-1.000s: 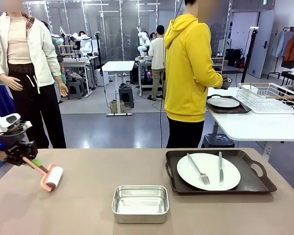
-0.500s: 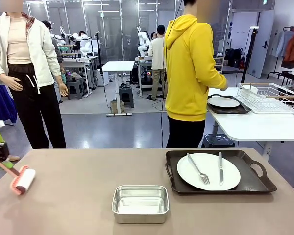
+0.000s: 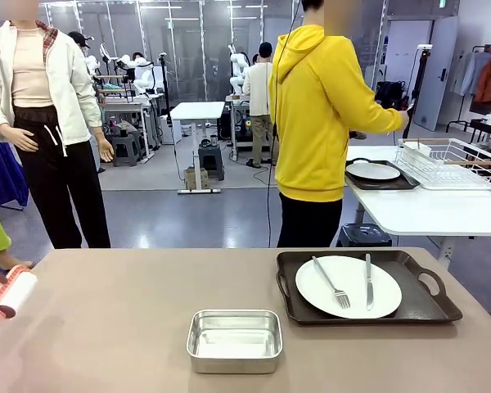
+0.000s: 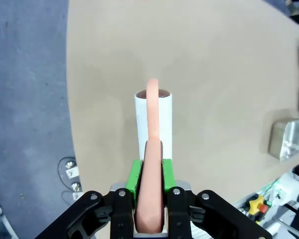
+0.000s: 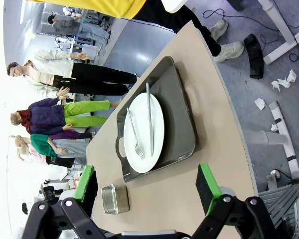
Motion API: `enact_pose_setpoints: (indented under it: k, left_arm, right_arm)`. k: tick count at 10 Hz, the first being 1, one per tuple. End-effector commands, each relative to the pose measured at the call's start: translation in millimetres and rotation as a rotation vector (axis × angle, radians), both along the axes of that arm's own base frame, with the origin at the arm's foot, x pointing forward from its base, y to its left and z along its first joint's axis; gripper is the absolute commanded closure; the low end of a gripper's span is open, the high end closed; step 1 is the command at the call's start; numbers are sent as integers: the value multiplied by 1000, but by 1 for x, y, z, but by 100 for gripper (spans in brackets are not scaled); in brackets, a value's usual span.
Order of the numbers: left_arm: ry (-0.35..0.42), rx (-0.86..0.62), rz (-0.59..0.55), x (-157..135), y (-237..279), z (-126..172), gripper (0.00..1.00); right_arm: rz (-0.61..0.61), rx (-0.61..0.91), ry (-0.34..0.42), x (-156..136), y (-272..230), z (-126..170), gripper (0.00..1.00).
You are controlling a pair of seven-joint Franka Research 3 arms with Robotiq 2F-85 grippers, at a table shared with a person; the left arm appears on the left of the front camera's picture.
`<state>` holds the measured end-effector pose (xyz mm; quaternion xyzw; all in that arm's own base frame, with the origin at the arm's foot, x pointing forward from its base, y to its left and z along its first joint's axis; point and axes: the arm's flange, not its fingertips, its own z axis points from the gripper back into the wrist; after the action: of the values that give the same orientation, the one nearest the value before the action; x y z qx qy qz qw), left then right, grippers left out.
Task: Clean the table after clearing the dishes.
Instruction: When the left (or right) Handle tray is removed, use the left hand (or right hand) to clean the left (or right) side of the table with the Lint Roller, then place the Lint Roller back on top of the Airtight Container.
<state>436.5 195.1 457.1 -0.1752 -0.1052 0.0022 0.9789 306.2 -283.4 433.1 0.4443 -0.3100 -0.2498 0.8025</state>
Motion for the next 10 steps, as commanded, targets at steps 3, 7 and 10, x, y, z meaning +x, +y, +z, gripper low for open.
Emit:
enact_pose_setpoints:
  k: [3,7,10]
  left_arm:
    - [-77,86,-4,-52,-61,60,79]
    - [-68,38,-21,-26,-26,46,79]
    - [-68,38,-21,-26,-26,46,79]
  right_arm:
    - [4,1,-5,-1,1,1,0]
    - [4,1,-5,-1,1,1,0]
    - [4,1,-5,-1,1,1,0]
